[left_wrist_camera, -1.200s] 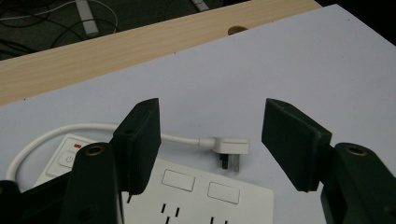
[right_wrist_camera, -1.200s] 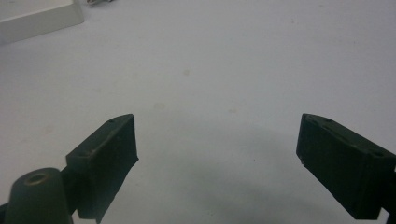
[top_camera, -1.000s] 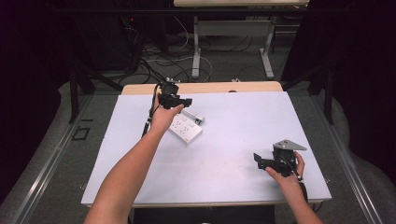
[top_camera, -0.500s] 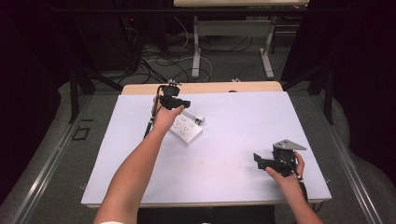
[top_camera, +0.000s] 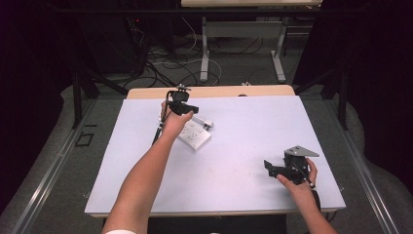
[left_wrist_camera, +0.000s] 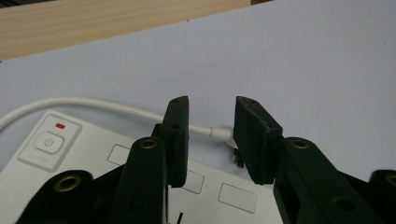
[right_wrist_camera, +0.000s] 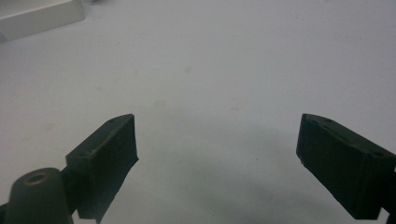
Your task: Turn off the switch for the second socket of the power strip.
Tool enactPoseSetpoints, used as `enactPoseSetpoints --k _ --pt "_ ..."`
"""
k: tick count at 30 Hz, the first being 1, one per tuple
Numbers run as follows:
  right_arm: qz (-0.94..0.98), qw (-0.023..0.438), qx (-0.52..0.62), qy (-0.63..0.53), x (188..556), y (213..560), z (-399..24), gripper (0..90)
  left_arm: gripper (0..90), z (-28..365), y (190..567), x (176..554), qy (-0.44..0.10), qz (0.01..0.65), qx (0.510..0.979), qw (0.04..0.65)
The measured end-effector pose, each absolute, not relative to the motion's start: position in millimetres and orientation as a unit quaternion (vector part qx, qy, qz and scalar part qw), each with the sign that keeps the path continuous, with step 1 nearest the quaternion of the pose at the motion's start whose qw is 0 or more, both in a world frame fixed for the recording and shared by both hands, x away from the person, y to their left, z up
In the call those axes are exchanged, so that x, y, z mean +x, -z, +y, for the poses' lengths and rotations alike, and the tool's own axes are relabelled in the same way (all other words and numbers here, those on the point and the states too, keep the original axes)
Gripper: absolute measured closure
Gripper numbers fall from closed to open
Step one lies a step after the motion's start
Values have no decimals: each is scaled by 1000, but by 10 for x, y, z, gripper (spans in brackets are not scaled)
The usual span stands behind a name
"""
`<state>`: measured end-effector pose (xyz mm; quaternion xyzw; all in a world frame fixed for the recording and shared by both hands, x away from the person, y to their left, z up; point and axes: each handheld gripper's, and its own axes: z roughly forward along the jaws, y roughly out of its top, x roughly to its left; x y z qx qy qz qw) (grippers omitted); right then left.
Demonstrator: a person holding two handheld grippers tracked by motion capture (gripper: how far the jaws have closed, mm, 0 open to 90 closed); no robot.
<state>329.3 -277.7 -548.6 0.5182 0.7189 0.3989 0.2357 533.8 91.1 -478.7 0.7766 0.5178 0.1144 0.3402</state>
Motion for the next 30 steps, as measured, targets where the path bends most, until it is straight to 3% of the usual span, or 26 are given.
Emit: enactPoseSetpoints --k 18,30 --pt "721 235 516 -399 3303 5499 -2782 118 848 920 4940 5380 -87 531 782 315" --pt "721 236 516 -398 3305 5500 -2779 118 899 925 5015 5369 -71 530 792 294"
